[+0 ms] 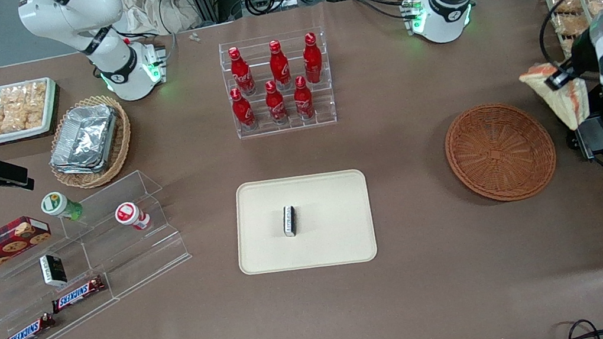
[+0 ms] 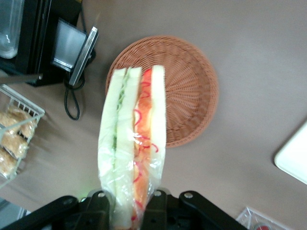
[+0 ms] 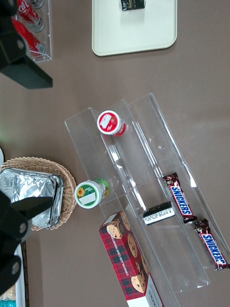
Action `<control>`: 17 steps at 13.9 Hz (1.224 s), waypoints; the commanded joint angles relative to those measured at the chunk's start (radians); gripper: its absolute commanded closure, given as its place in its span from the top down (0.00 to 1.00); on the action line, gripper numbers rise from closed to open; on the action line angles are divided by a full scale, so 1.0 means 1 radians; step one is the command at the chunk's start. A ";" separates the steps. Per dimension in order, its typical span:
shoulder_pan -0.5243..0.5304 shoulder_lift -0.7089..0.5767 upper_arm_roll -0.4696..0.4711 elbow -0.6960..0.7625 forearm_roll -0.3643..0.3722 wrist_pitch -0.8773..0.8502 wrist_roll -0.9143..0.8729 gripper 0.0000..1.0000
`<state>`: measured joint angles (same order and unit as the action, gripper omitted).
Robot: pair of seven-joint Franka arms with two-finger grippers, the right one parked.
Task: Place sandwich from basket to tray
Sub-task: 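Lift the sandwich out of the basket with the left gripper, then carry the sandwich over the white tray beside the black packet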
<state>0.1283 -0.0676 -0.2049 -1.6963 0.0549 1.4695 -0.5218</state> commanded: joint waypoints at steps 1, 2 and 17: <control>-0.009 0.087 -0.134 0.229 -0.016 -0.107 0.008 0.00; -0.009 0.094 -0.177 0.244 -0.033 -0.107 0.006 0.00; -0.265 0.805 -0.458 0.309 0.390 0.498 -0.248 0.00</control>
<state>-0.1116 0.6378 -0.6595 -1.4734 0.3757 1.9518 -0.7282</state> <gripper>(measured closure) 0.811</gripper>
